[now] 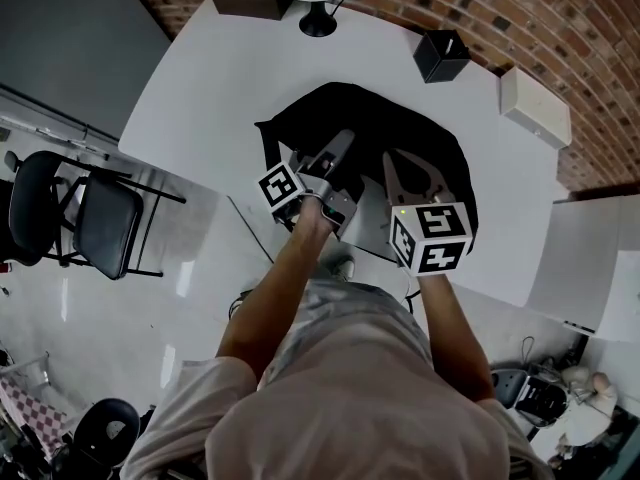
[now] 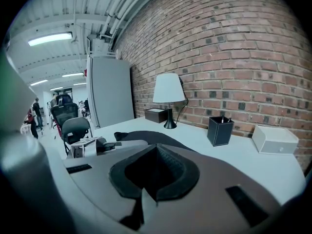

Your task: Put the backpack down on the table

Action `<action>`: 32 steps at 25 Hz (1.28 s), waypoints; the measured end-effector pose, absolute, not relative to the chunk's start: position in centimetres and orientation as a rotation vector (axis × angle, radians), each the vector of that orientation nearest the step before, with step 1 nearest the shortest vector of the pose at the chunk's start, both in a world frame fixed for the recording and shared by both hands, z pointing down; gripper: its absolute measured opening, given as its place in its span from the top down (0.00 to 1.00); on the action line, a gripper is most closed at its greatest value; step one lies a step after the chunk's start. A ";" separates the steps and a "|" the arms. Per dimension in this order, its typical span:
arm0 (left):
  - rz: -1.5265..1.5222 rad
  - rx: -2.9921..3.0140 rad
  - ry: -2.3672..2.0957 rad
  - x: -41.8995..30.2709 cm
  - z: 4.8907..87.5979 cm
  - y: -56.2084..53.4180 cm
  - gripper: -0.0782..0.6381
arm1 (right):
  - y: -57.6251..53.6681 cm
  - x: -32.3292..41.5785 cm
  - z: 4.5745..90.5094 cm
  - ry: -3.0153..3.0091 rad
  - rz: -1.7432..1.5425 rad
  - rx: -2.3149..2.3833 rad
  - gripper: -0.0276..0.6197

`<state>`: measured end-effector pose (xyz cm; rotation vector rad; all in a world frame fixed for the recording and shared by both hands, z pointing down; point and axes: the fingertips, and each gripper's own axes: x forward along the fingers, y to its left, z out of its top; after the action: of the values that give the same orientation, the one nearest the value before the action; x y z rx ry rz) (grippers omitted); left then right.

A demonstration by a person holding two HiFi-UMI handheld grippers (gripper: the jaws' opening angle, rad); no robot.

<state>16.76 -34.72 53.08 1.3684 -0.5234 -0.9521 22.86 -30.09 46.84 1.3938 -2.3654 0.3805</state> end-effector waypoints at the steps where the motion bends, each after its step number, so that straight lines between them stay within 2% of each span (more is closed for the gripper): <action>1: -0.951 1.368 -0.527 16.7 53.3 -34.7 0.75 | -30.1 22.7 47.0 -2.366 0.381 1.388 0.95; 16: -0.911 1.347 -0.589 15.6 56.5 -33.8 0.72 | -29.6 20.1 49.6 -2.367 0.430 1.308 0.95; 32: -0.735 1.351 -0.752 15.2 58.2 -31.5 0.65 | -28.5 19.8 49.9 -2.395 0.463 1.304 0.95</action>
<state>15.25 -31.47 58.18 1.3511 -0.7524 -0.7352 19.80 -28.50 49.85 1.3037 -2.3948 0.4629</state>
